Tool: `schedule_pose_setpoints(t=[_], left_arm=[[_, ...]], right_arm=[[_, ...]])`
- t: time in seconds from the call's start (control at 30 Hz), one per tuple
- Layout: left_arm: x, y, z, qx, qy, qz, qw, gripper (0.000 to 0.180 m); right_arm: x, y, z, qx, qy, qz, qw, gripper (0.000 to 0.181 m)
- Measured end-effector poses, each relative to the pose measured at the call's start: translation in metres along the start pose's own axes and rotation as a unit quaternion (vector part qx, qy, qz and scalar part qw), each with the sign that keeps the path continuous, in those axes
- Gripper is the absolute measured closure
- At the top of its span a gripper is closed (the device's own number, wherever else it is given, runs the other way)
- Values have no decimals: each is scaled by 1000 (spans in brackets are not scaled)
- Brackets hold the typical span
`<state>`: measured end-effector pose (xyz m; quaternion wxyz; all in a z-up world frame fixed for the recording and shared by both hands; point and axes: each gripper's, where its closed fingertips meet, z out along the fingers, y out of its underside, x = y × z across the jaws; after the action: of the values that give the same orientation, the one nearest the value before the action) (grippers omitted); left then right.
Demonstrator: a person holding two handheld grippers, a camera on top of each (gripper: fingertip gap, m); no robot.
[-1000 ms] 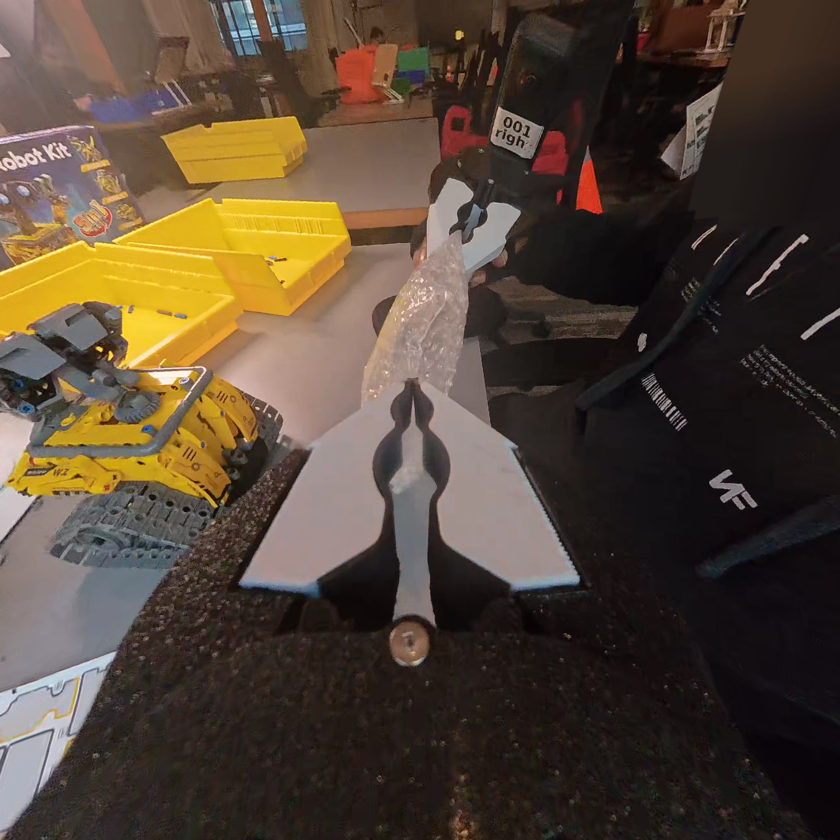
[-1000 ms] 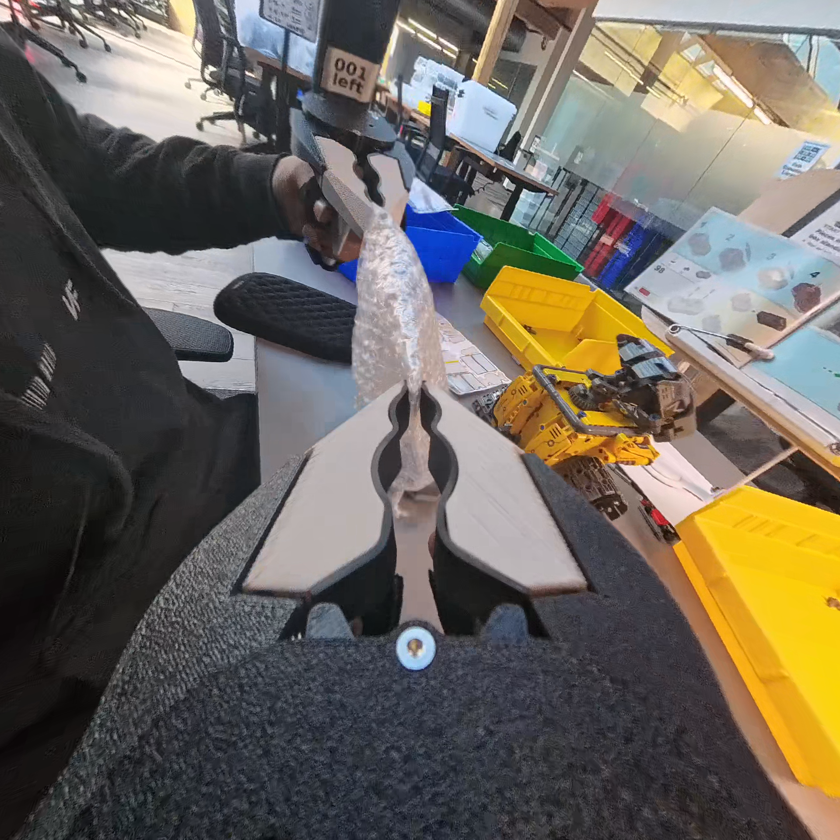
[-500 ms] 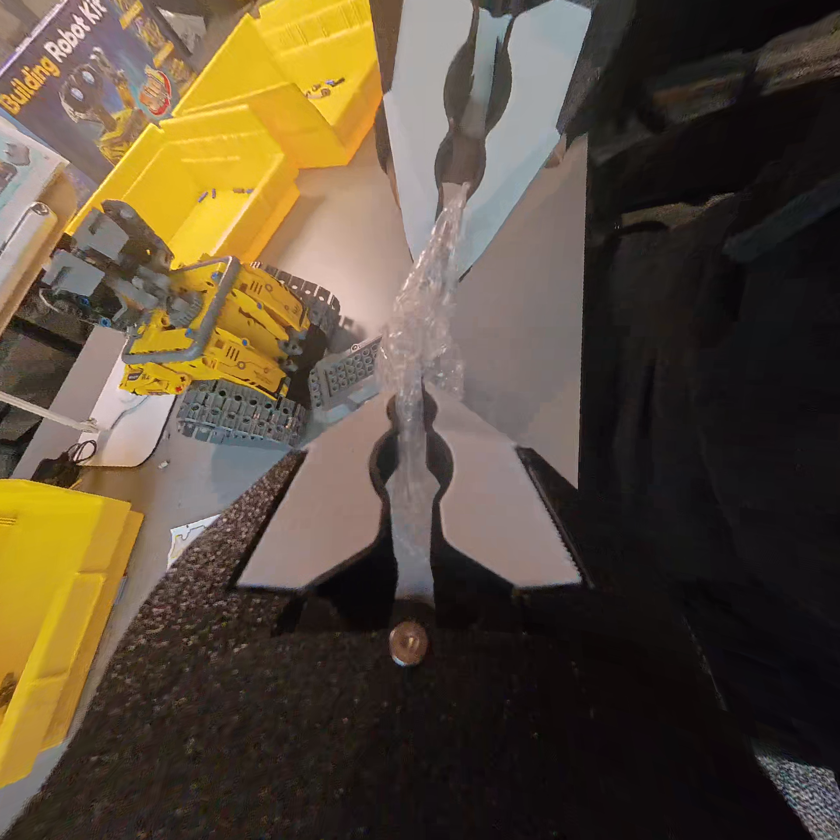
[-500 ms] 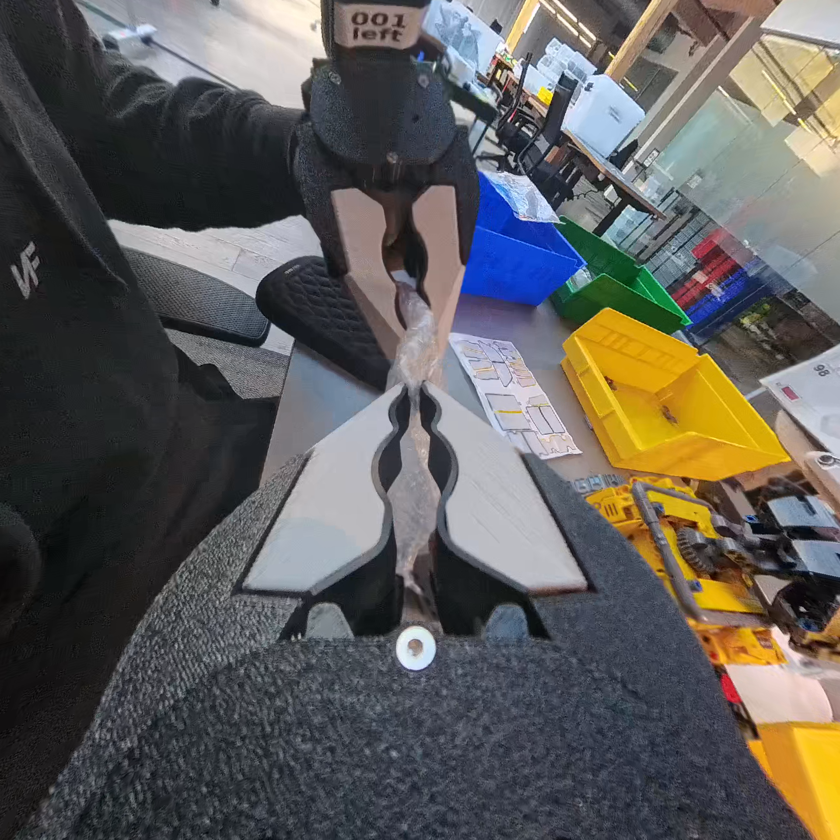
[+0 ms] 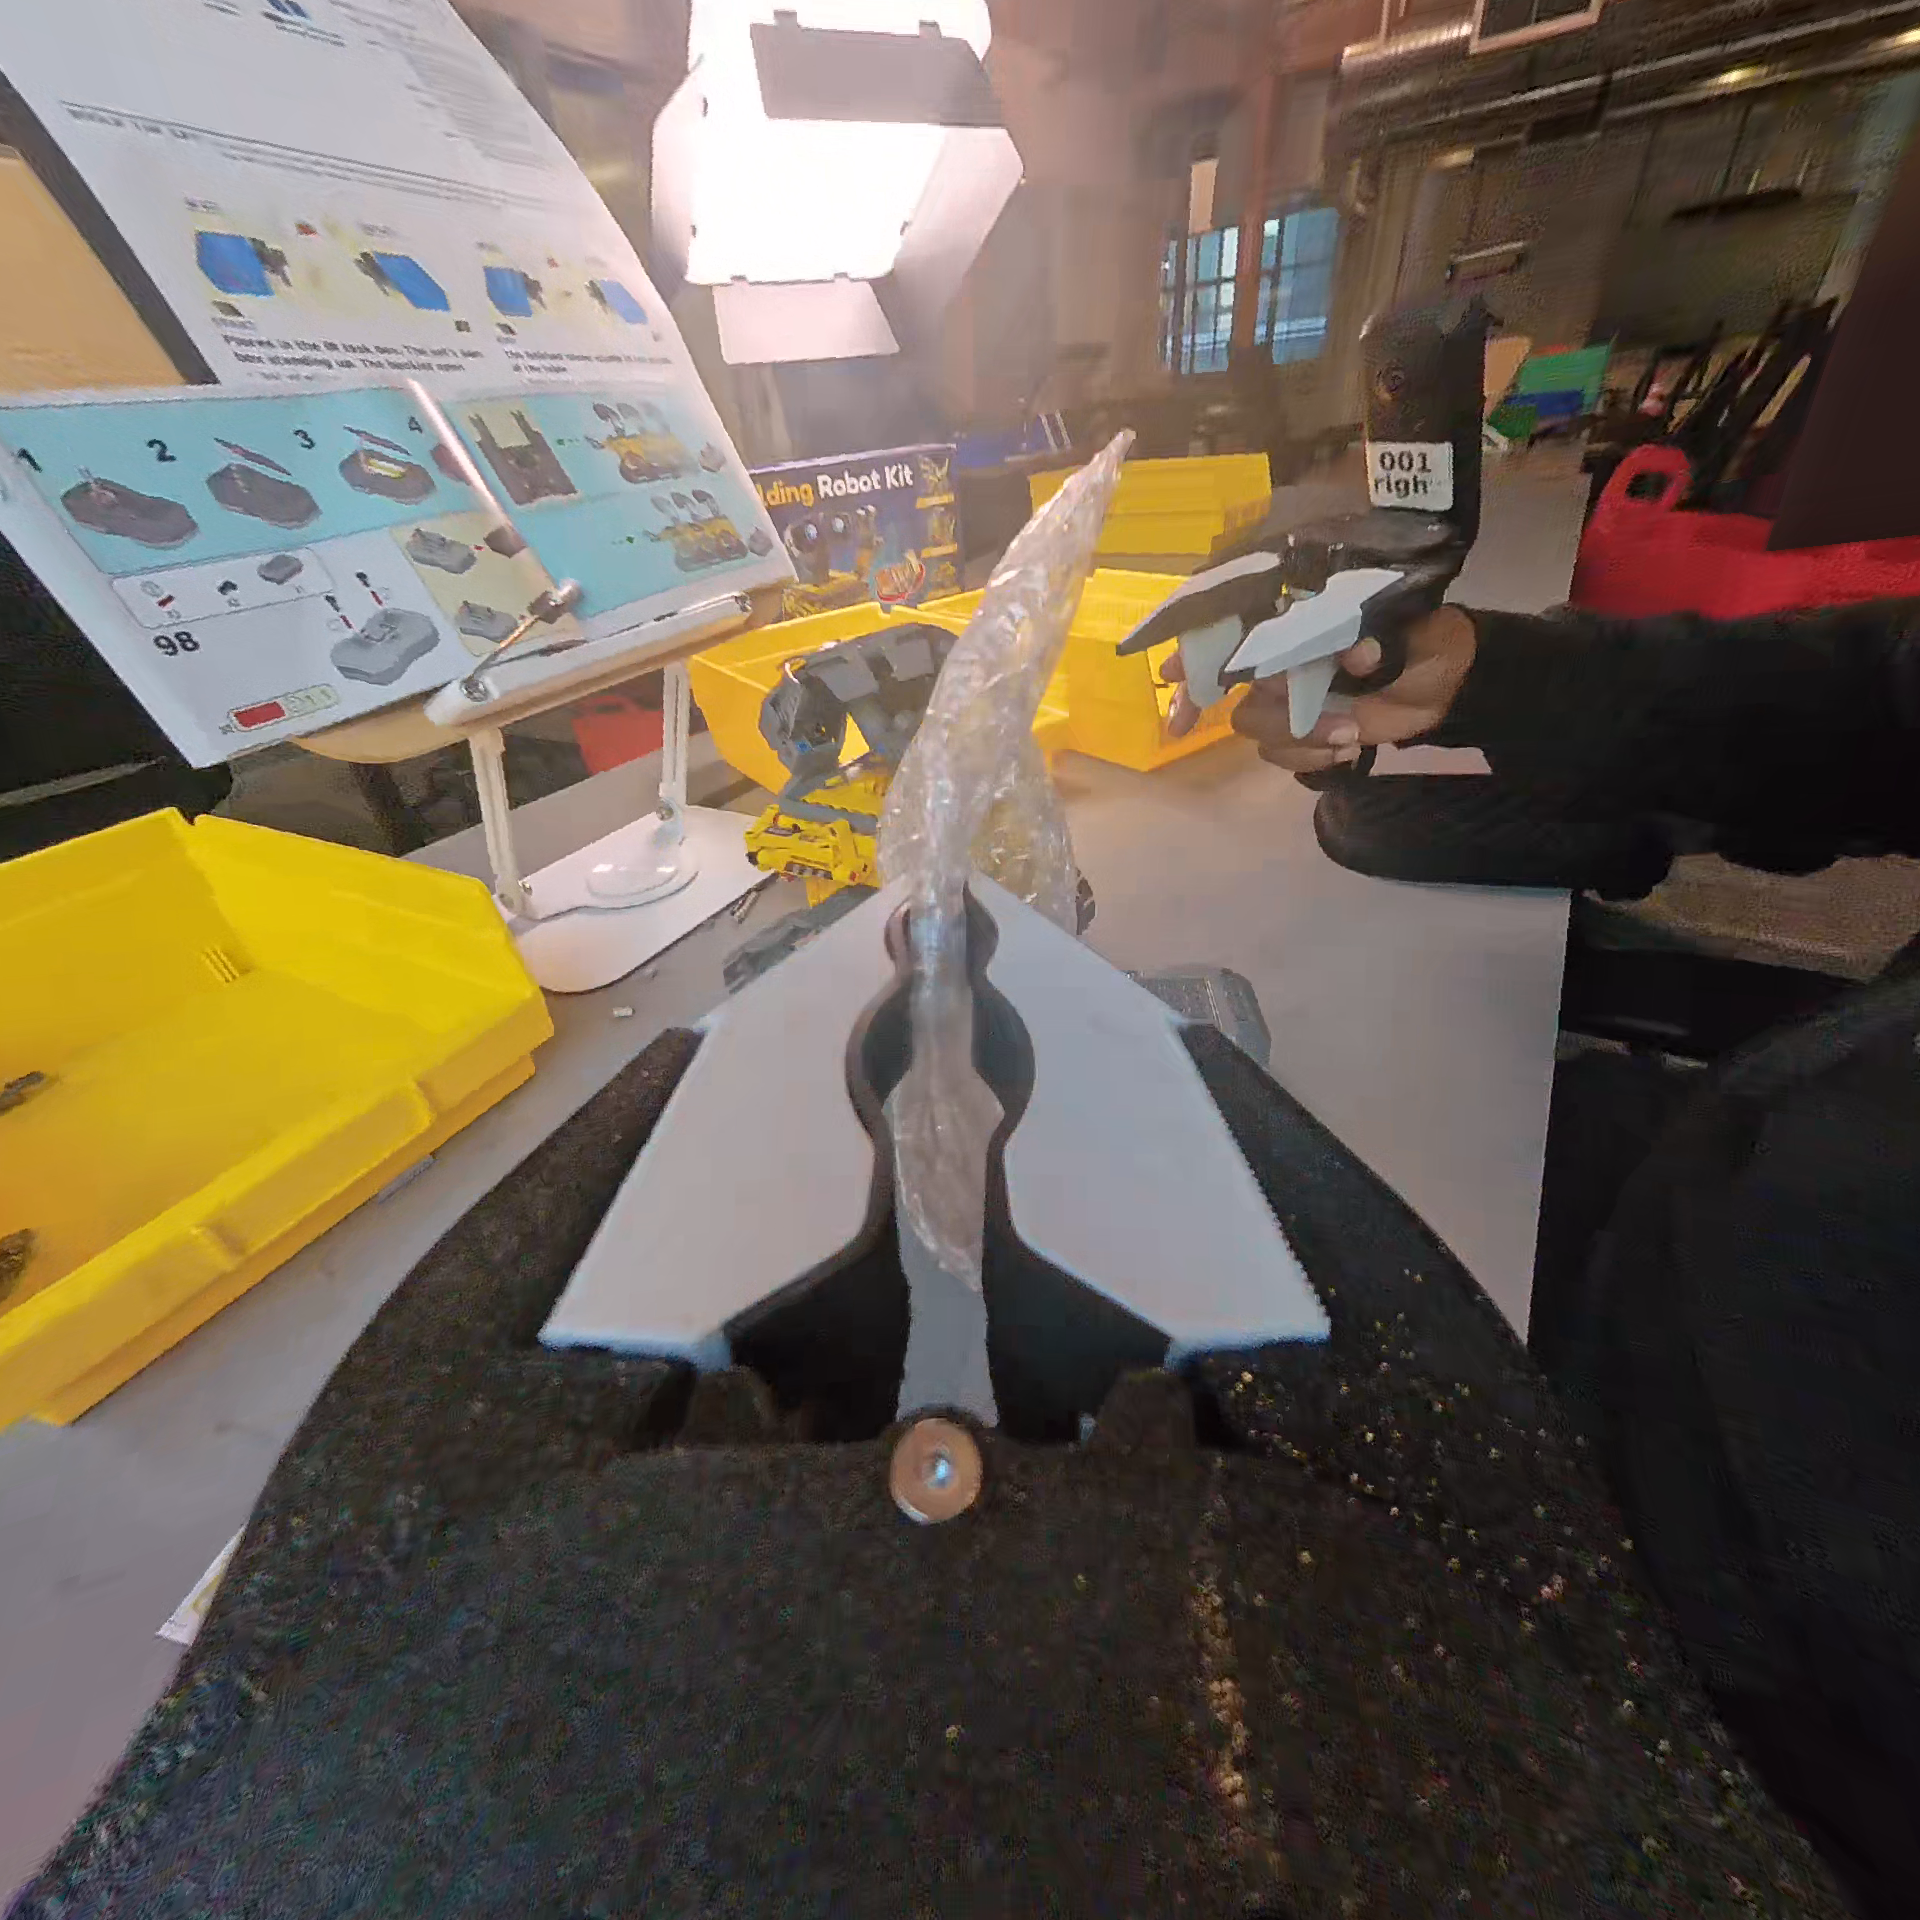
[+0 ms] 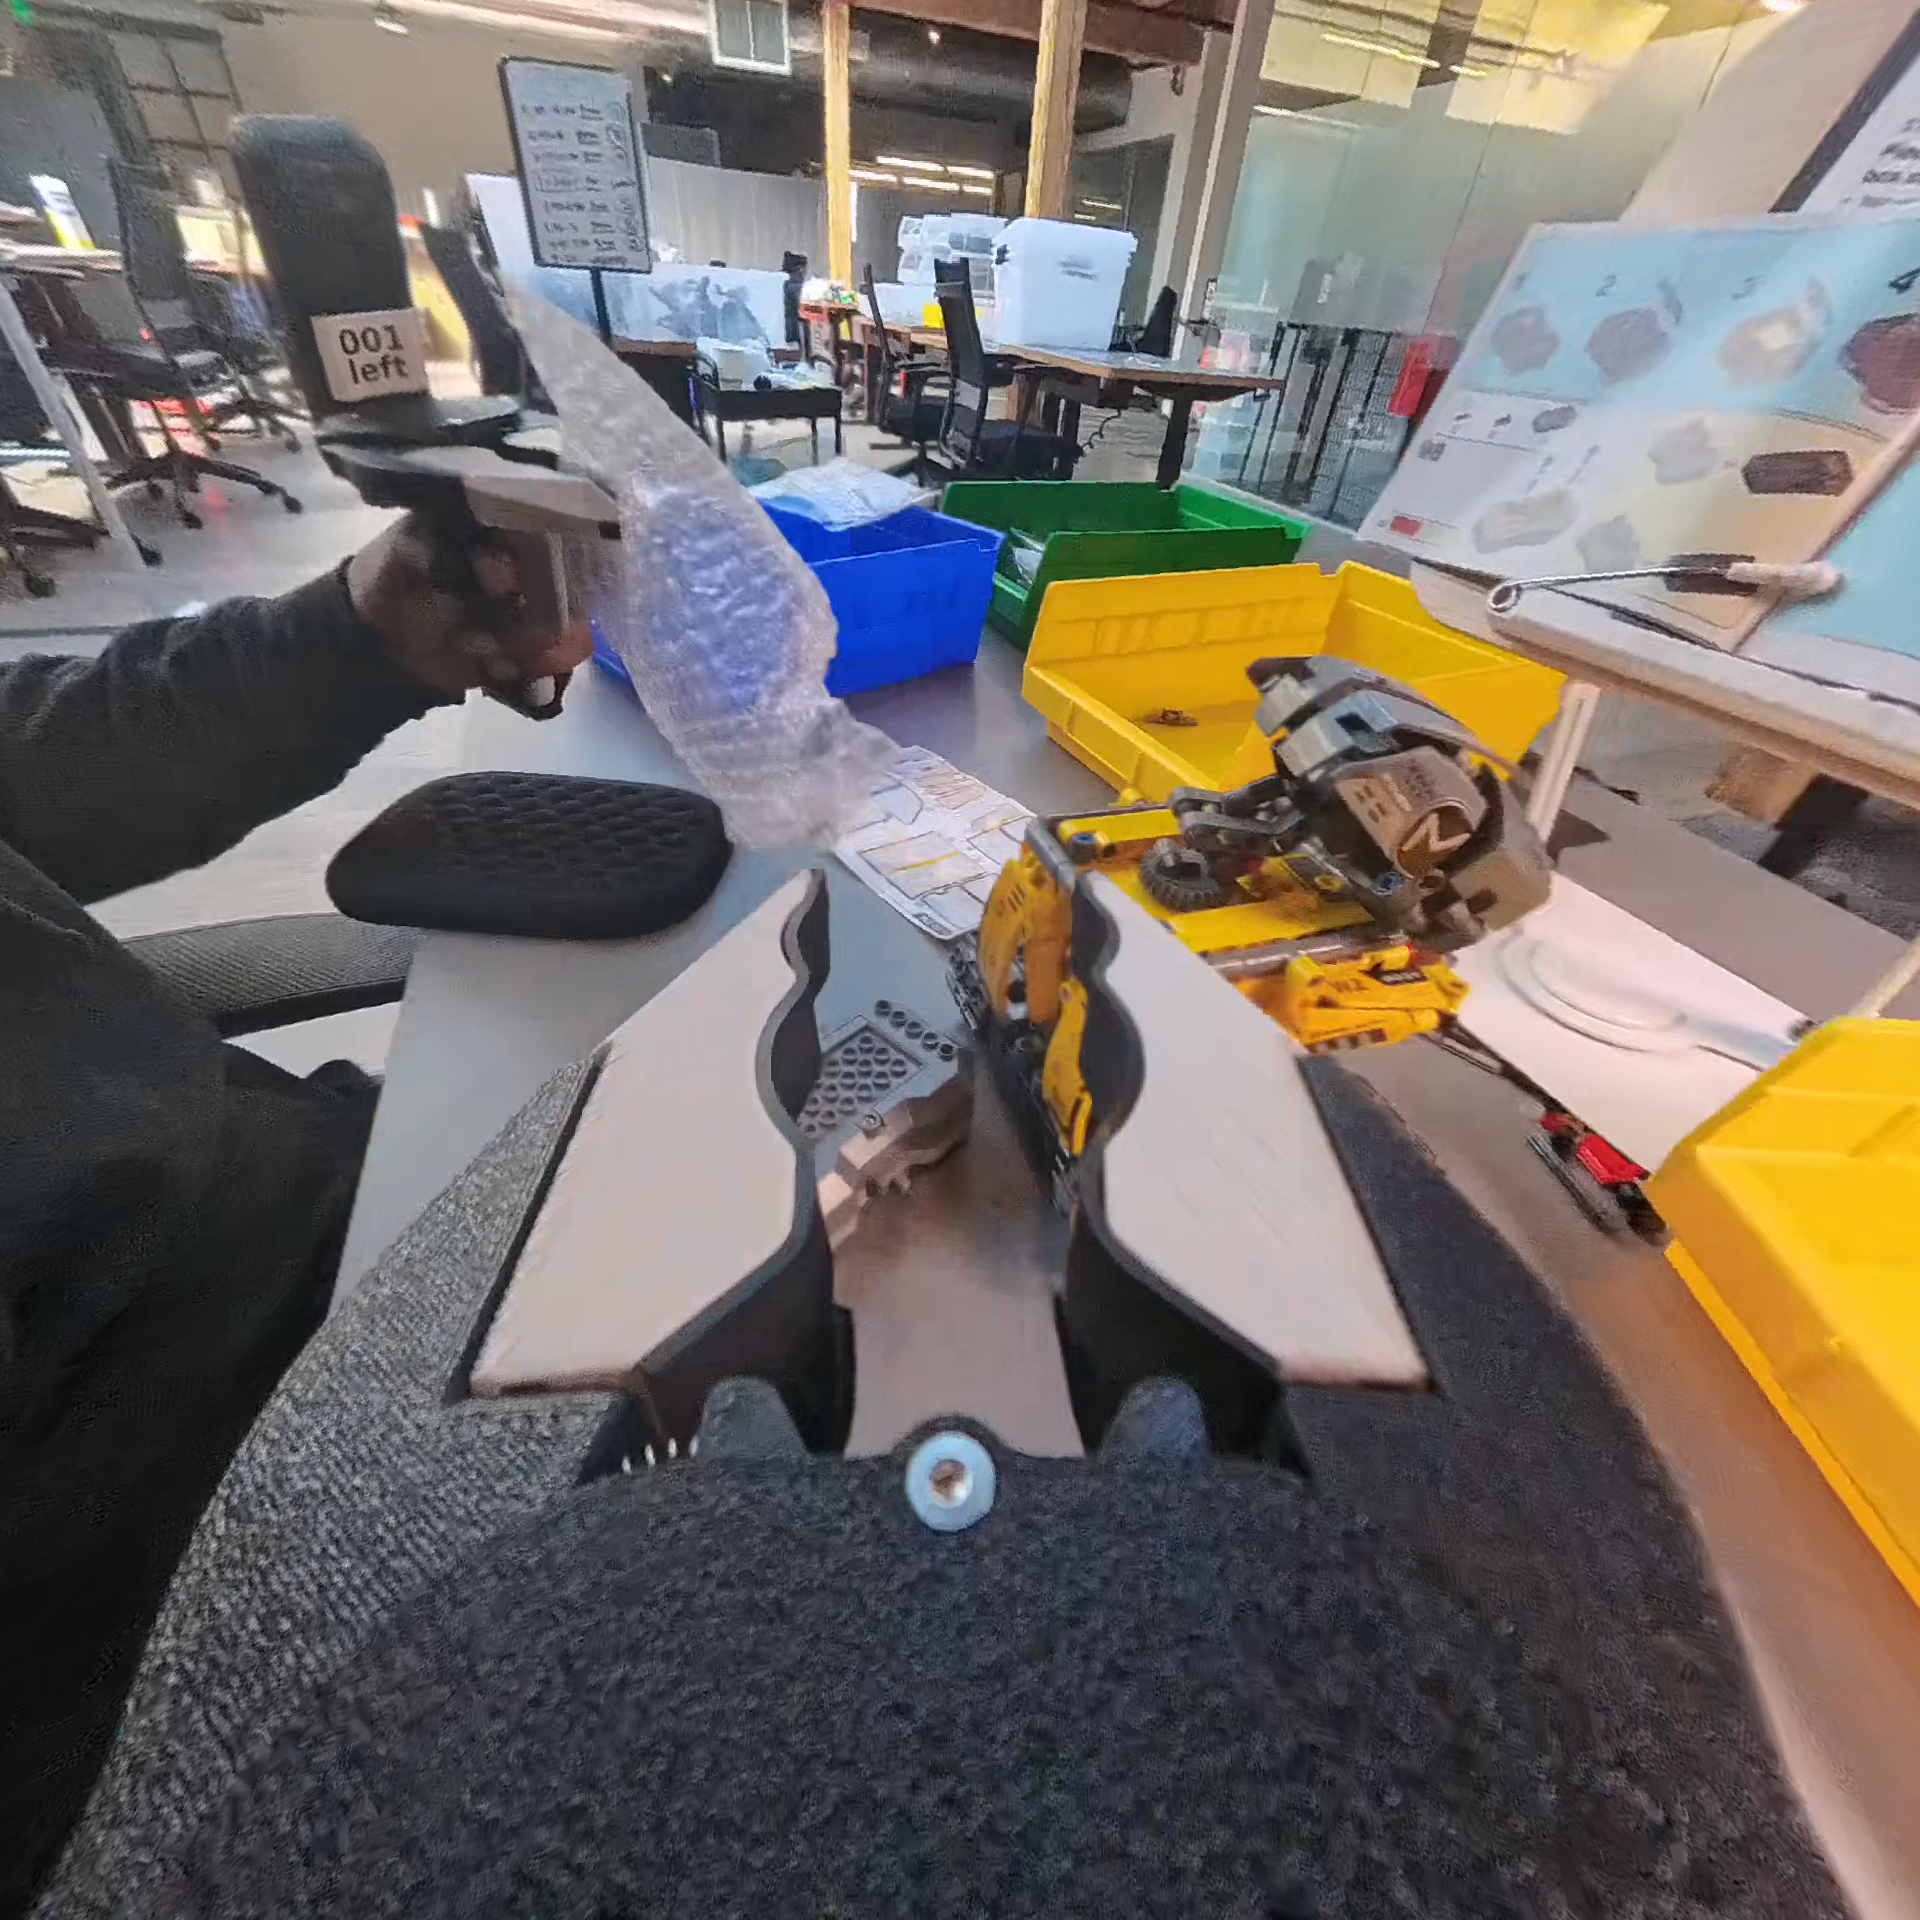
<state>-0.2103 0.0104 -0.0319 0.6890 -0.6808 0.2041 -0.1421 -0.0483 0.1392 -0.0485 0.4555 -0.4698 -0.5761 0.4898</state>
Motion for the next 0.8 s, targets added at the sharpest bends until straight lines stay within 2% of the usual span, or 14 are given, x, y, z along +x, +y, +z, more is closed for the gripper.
schedule_pose_setpoints(t=[0.07, 0.17, 0.23, 0.33, 0.47, 0.67, 0.8], left_arm=[[-18, -7, -5, 39, -23, -20, 999, 178], [-43, -12, -12, 93, -64, -59, 992, 179], [-59, -13, -18, 128, -92, -88, 984, 179], [-81, -12, -29, 156, -143, -111, 971, 179], [-110, -10, -45, 168, -238, -113, 950, 179], [-143, -11, -66, 157, -337, -100, 923, 178], [-162, -2, -59, 117, -374, -90, 916, 178]], right_arm=[[25, 5, -2, -6, 16, 11, 1000, 126], [58, 17, -1, -14, 35, 5, 999, 126], [78, 27, 0, -9, 52, -5, 999, 136], [103, 33, -1, 51, 92, 10, 994, 154], [115, 38, -13, 89, 115, 38, 989, 181], [125, 41, -24, 101, 138, 50, 984, 181], [123, 49, -17, 74, 141, 26, 987, 181]])
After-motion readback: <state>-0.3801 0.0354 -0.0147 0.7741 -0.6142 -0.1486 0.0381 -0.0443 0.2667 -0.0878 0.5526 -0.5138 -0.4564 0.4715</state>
